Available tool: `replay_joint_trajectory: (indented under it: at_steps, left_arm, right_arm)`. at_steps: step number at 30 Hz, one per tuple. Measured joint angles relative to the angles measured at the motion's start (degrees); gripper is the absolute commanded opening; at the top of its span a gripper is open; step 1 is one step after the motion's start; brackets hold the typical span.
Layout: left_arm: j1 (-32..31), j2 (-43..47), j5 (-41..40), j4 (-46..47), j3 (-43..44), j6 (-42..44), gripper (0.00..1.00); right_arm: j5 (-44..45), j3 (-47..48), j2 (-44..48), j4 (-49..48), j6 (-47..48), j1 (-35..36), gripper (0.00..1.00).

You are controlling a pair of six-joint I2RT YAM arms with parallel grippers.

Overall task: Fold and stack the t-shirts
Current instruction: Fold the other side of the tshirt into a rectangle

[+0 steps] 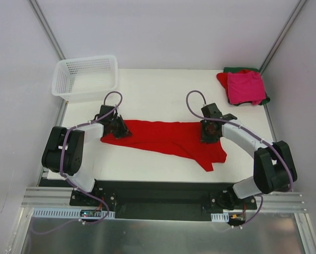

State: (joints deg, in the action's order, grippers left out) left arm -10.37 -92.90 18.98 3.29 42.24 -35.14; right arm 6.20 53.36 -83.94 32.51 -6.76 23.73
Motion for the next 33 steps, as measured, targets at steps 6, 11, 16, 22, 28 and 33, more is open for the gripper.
replay_joint_trajectory:
  at_steps: [6, 11, 16, 22, 28, 33]
  left_arm:
    - [0.0, 0.0, 0.04, 0.02, -0.02, 0.0, 0.0]
    - [0.0, 0.0, 0.04, 0.02, -0.02, 0.0, 0.0]
    - [0.0, 0.0, 0.07, 0.02, -0.02, 0.0, 0.0]
    - [0.0, 0.0, 0.22, 0.07, -0.02, 0.0, 0.0]
    - [0.0, 0.0, 0.35, 0.11, 0.0, 0.0, 0.0]
    - [0.0, 0.0, 0.42, 0.13, -0.02, 0.0, 0.0]
  right_arm:
    - [-0.63, 0.04, -2.75, -1.46, 0.0, 0.0, 0.3]
    - [-0.74, 0.59, -4.55, -2.25, 0.11, 0.0, 0.17]
    - [-1.4, 1.18, -4.96, -2.86, 0.33, 0.0, 0.01]
    - [-2.49, 1.18, -4.9, -3.1, 0.37, 0.0, 0.01]
    - [-3.8, 1.18, -1.05, -1.53, 0.39, 0.0, 0.01]
    - [-4.76, 1.18, 4.74, 0.98, 0.42, 0.0, 0.01]
